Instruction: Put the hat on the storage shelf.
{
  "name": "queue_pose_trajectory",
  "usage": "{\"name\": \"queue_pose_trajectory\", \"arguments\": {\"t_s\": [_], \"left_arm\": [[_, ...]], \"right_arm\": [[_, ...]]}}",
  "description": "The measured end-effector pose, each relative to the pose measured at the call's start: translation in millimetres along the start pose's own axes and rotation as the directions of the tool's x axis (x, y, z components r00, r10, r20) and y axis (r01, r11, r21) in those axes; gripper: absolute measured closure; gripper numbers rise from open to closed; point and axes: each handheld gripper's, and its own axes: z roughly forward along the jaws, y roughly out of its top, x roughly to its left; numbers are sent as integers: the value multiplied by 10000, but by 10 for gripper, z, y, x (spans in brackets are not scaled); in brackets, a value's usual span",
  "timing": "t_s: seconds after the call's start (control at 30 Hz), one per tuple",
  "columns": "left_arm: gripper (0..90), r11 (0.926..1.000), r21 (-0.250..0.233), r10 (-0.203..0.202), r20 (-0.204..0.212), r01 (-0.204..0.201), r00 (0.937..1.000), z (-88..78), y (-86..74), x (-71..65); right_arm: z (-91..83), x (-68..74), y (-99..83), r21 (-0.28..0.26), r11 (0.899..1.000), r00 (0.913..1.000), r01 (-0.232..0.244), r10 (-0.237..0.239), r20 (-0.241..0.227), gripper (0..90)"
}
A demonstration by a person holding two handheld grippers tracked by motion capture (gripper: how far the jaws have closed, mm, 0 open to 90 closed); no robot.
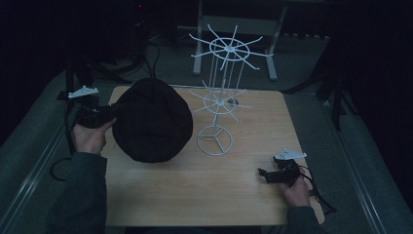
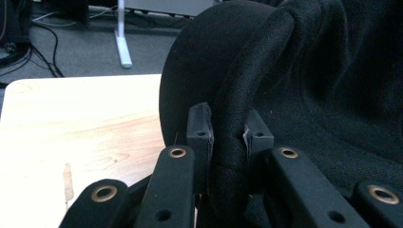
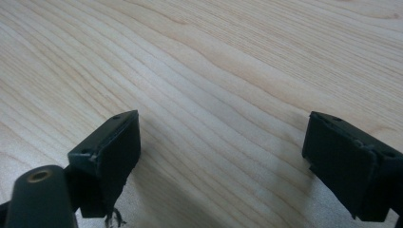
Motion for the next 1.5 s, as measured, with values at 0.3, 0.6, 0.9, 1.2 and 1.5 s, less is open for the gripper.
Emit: {"name": "queue_pose_trajectory", "arguments": {"t_s": [0.3,0.6,0.9,1.2,1.5], "left_arm": [[789,9997,-201,-149,148,152,9998,-13,68,-21],[788,9989,-378,-259,324,271,9991,-24,115,-26],[788,9980,-479,-383,430,403,9983,-34,136,-13],[788,9967,-643,-457,514,489,9976,-51,186,-32],[787,9953,-797,-505,635,555,9967,-54,236,-58]], "right_arm": [[-1,0,0,9,10000,10000,-5,5,4,124],[-1,-1,0,16,10000,10000,2,-2,5,124],[-1,-1,0,12,10000,10000,3,-3,4,124],[-1,-1,0,10,10000,10000,-6,6,4,124],[-1,0,0,8,10000,10000,-9,9,5,124]]}}
